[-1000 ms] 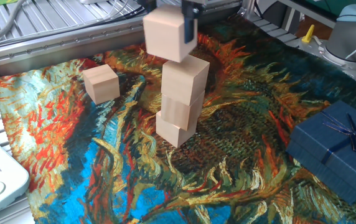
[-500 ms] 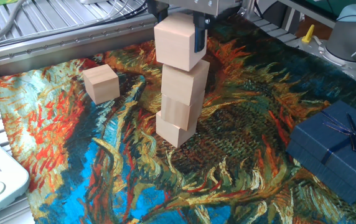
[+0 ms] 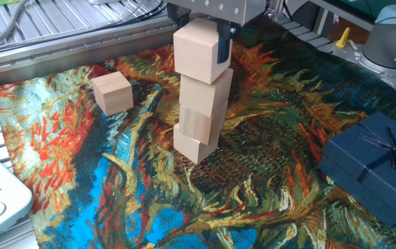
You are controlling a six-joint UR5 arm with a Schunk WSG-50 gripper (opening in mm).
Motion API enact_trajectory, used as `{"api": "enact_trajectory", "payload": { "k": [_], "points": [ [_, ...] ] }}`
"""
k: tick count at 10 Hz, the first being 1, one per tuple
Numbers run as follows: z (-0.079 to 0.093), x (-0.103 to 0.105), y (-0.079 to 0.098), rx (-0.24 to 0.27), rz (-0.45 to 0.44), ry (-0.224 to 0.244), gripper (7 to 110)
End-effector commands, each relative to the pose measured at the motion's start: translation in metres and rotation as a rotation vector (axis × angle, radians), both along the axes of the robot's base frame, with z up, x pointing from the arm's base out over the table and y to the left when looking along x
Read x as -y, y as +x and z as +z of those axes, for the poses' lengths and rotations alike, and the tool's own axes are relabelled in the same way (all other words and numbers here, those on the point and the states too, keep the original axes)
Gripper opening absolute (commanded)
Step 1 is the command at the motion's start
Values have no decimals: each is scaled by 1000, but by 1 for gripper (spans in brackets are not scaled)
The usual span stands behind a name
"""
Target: Stack the blocks in a vertical line of five
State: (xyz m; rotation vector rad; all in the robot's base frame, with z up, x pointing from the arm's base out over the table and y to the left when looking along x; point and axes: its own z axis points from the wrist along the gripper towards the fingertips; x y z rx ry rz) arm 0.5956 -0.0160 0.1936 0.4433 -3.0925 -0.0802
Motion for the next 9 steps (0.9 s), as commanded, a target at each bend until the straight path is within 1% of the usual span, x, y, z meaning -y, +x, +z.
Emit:
{"api": "enact_trajectory", "payload": {
  "k": [1,5,7,9],
  "points": [
    [1,-4,-3,8,-11,2,22],
    [0,0,-4,4,-8,1,22],
    [-1,5,-8,-12,-16,-9,22],
    [-1,4,-10,-22,-28,-3,22]
  ]
}}
